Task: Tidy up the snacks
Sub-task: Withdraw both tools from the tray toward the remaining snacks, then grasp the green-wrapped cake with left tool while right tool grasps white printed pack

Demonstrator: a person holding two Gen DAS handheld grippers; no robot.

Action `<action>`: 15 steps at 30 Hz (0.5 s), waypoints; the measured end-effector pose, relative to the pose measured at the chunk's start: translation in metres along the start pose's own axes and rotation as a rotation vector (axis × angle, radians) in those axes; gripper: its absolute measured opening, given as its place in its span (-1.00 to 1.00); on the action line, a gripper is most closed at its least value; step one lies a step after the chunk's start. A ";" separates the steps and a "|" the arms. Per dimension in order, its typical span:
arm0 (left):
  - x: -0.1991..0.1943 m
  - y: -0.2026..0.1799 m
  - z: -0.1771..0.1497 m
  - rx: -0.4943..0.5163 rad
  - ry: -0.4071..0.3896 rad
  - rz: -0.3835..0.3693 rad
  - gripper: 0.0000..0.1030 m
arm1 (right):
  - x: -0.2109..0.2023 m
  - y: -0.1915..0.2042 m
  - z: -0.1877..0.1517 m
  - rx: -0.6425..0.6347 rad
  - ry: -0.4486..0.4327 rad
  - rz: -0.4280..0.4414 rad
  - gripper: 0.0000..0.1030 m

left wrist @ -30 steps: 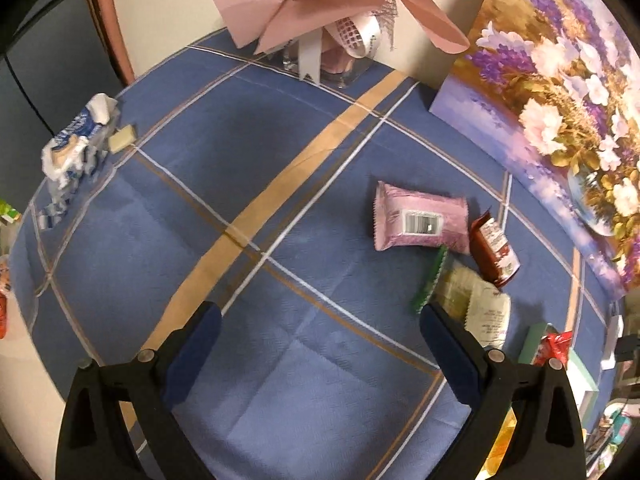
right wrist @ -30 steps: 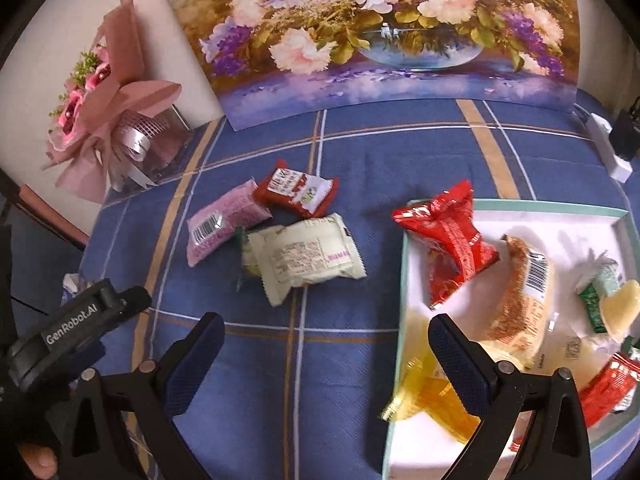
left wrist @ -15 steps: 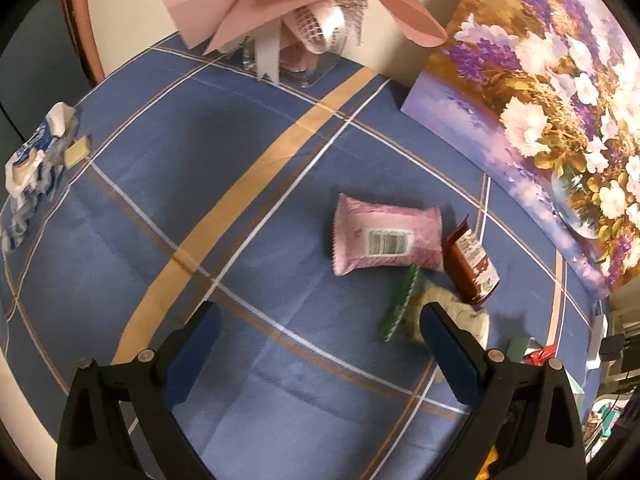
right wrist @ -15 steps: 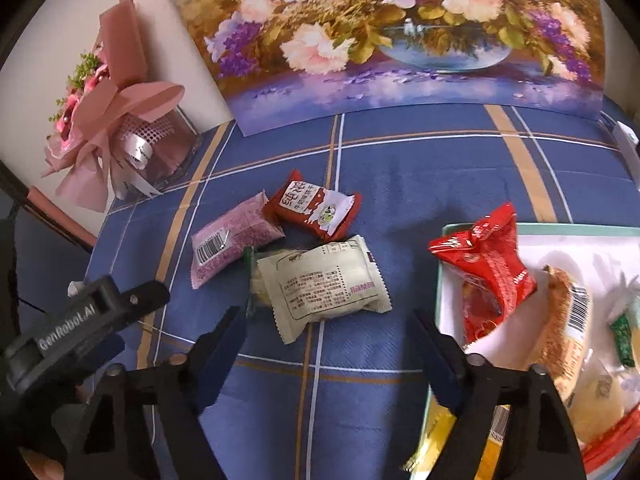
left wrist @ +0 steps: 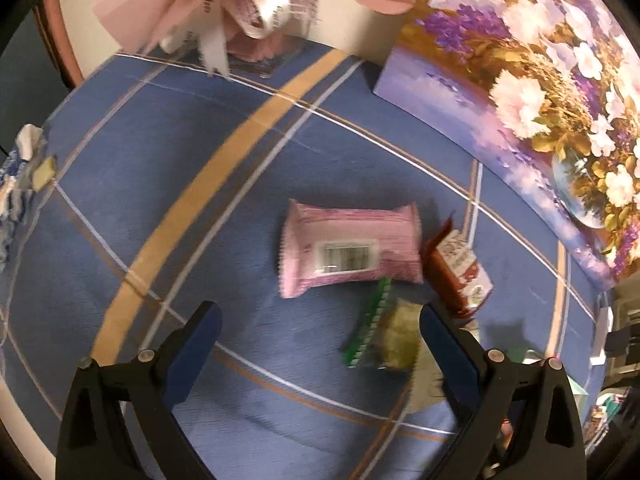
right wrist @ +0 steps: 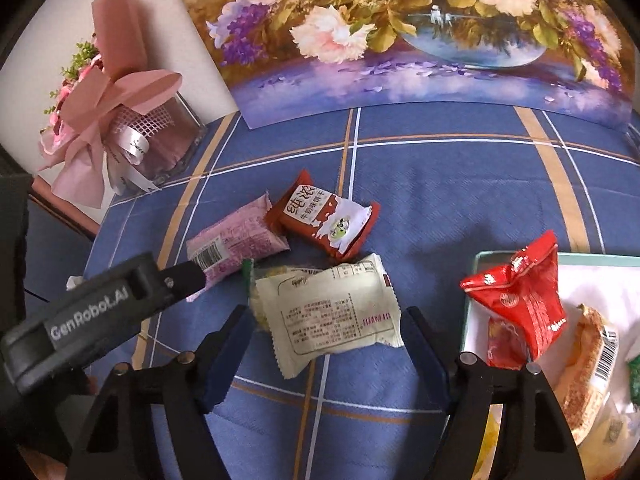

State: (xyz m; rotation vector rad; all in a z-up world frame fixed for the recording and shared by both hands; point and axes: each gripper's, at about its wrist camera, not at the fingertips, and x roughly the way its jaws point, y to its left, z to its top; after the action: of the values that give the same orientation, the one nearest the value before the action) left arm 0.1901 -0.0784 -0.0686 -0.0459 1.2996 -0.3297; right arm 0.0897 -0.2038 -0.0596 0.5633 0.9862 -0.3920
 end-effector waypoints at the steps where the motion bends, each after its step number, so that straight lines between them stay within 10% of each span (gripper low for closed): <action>1: 0.002 -0.002 0.000 -0.002 0.005 -0.007 0.93 | 0.001 0.000 0.001 -0.003 0.002 0.007 0.51; 15: 0.043 0.011 -0.011 -0.112 0.069 -0.034 0.93 | 0.028 -0.010 0.001 0.003 0.057 0.013 0.51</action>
State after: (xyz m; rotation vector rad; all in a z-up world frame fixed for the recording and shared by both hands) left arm 0.1916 -0.0778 -0.1148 -0.1523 1.3858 -0.2891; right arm 0.0990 -0.2143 -0.0859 0.5858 1.0368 -0.3673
